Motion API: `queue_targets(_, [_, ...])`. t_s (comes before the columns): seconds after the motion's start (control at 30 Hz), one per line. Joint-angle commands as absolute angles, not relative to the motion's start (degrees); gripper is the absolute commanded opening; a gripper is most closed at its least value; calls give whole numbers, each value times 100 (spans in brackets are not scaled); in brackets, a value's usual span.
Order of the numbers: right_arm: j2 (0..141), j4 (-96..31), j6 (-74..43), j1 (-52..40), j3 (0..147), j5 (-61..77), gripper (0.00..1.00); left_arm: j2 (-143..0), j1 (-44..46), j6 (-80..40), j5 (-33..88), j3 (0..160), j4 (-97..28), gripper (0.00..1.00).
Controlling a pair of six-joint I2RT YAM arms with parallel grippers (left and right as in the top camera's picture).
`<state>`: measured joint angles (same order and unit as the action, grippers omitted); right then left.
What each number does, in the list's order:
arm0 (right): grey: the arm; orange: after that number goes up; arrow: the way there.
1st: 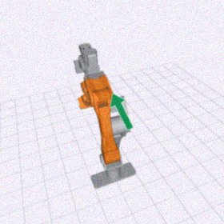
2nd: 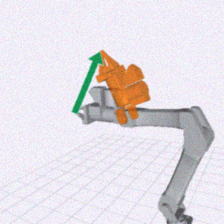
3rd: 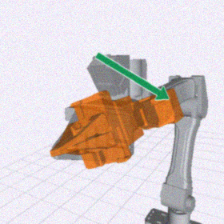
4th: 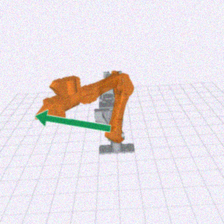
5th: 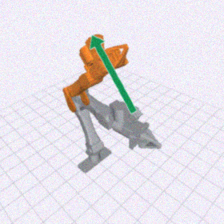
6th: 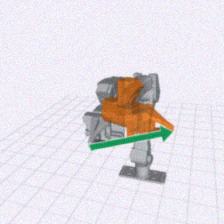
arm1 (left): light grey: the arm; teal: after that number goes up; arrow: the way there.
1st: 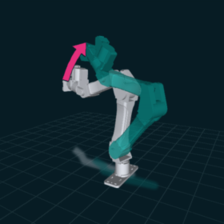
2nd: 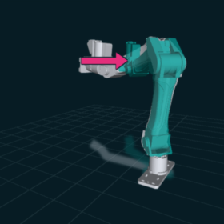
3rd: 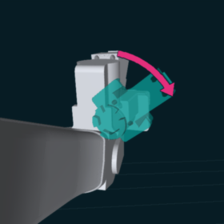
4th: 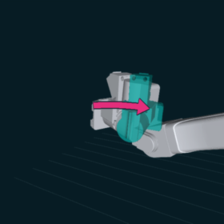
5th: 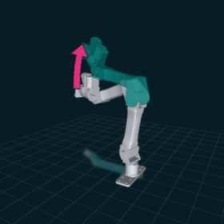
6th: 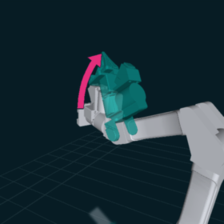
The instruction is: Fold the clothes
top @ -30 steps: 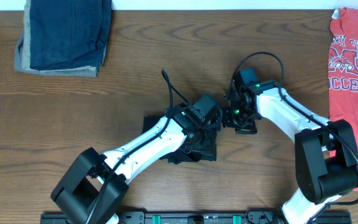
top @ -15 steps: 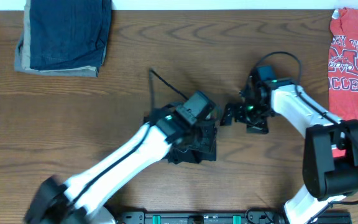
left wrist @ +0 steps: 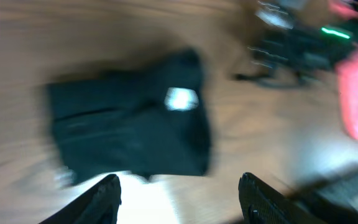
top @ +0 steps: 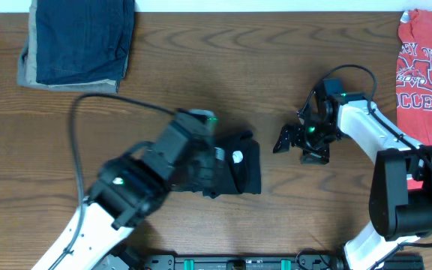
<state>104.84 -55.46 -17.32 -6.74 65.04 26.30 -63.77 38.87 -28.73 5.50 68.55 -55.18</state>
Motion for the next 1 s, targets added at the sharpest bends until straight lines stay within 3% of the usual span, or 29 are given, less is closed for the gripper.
queue_targets(0.0, [10007, -5815, -1682, -648, 7035, 2770, 85, -6351, 3205, -2969, -200, 6906, -5933, 62])
queue_targets(0.1, [9507, -6064, -1573, -742, 7389, 2799, 77, -6455, 2543, -2969, -202, 6842, -6272, 62])
queue_targets(0.13, [9341, -6066, -1527, -790, 7448, 2845, 66, -6517, 2346, -2969, -202, 6836, -6340, 62])
queue_targets(0.17, [9168, -6040, -1492, -851, 7485, 2904, 46, -6576, 2169, -2969, -202, 6836, -6388, 62])
queue_targets(0.23, [8842, -5922, -1492, -1022, 7500, 2943, 22, -6742, 1817, -2969, -202, 6836, -6414, 63])
queue_targets(0.27, [8713, -5892, -1492, -1131, 7500, 2941, 11, -6840, 1653, -2967, -202, 6836, -6401, 63])
queue_targets(0.33, [8584, -5922, -1496, -1374, 7500, 2941, 1, -7048, 1400, -2967, -202, 6836, -6372, 63])
queue_targets(0.67, [9172, -5725, -1538, -2836, 7406, 3111, 1, -7992, 1111, -2967, -193, 6836, -6460, 63])
queue_targets(0.97, [10495, -5642, -1535, -2928, 7402, 3168, 1, -8123, 1111, -2965, -193, 6836, -6554, 63])
